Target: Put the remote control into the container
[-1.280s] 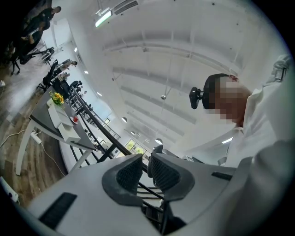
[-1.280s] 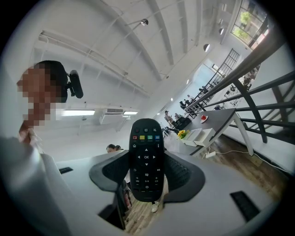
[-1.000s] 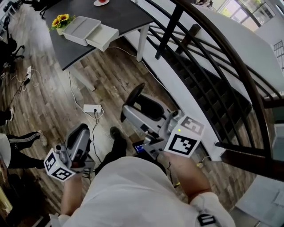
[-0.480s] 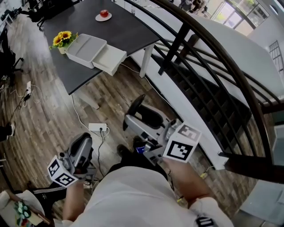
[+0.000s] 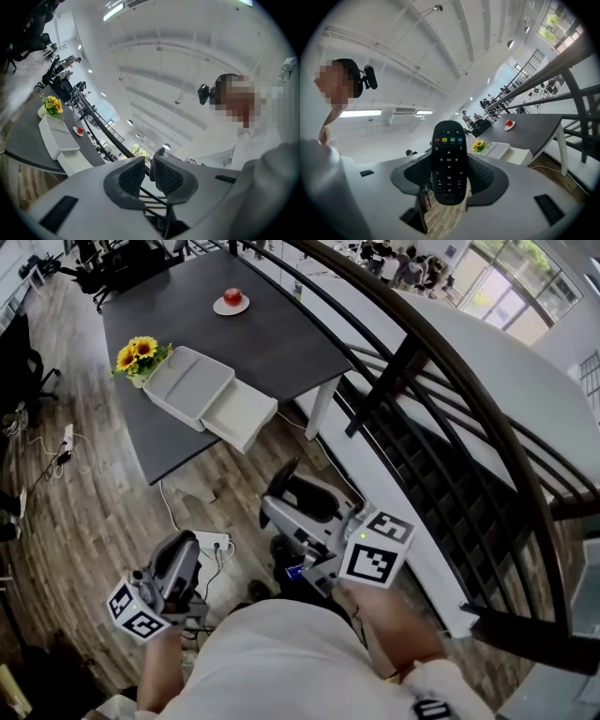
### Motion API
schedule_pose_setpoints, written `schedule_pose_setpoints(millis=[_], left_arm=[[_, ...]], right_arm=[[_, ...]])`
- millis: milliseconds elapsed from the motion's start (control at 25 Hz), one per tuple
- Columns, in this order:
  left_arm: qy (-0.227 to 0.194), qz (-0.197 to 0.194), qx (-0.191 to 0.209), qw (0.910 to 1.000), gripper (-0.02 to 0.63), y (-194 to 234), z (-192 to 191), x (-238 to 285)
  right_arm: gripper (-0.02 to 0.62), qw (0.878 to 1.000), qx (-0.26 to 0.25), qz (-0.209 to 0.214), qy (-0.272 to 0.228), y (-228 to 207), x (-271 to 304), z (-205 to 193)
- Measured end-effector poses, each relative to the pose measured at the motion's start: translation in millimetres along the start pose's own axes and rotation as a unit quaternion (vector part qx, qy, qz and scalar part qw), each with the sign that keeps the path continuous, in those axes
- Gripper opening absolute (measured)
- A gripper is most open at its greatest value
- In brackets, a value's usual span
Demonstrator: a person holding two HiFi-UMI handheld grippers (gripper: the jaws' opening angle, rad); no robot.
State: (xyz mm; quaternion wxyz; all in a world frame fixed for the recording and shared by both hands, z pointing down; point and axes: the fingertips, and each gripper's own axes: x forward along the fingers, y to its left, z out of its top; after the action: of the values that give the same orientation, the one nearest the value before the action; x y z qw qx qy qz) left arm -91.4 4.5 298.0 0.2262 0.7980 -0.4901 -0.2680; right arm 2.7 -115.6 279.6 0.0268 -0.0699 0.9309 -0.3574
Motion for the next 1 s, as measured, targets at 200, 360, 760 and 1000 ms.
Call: schedule_pose_setpoints(millis=[200, 360, 760, 1000], left_arm=[[-0.014, 0.008, 0.012, 0.9998, 0.063, 20, 13, 37], [-0.017, 0.022, 0.01, 0.9996, 0.063, 36, 19, 49], [-0.005, 0.021, 0.0, 0.9998, 0.063, 64, 37, 62], [0.011, -0.002, 0.044, 0.999, 0.063, 89, 79, 81]], right_arm=[[0.233, 1.0, -0.006, 0.021, 0.018, -29, 26, 26], [0.233, 0.999, -0.003, 0.027, 0.031, -45, 42, 35], [0.233, 0.999, 0.002, 0.015, 0.035, -60, 69, 46], [0.233, 0.997, -0.057, 0.024, 0.038, -57, 108, 79]])
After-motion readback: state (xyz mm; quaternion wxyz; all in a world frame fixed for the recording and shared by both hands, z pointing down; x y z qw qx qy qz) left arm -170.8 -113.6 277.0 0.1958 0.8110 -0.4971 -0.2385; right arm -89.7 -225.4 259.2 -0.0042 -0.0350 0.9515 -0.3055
